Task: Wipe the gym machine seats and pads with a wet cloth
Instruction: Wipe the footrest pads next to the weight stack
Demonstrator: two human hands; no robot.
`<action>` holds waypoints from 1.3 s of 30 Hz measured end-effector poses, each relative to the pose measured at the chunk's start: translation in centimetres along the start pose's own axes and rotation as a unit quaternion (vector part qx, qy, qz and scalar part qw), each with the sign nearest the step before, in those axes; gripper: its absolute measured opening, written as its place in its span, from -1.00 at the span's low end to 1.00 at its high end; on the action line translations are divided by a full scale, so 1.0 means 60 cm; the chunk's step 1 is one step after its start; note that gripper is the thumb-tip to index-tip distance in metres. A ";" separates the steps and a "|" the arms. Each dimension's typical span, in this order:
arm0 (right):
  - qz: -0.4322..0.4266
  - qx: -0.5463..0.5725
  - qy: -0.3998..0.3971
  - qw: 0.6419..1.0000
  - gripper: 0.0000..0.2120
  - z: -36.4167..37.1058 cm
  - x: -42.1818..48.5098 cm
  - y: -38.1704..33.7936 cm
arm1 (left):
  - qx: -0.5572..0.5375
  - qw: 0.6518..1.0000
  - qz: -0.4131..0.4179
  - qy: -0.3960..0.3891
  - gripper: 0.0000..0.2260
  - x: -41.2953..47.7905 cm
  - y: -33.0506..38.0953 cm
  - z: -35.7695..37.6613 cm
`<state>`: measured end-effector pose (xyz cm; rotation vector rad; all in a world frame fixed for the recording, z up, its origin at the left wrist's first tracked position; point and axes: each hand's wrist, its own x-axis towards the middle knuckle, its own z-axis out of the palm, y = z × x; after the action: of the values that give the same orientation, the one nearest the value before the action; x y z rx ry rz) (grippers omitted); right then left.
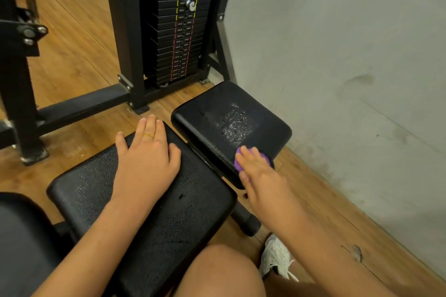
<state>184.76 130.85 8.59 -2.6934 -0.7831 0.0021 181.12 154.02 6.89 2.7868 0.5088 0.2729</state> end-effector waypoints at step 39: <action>-0.041 0.045 -0.076 0.995 -0.59 0.004 0.076 -0.026 | -0.009 1.000 -0.003 -0.007 -0.48 0.006 -0.001 0.003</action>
<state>187.82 134.55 9.28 -2.5966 -0.9155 0.2187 181.48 154.14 6.74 2.7671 0.5097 0.2563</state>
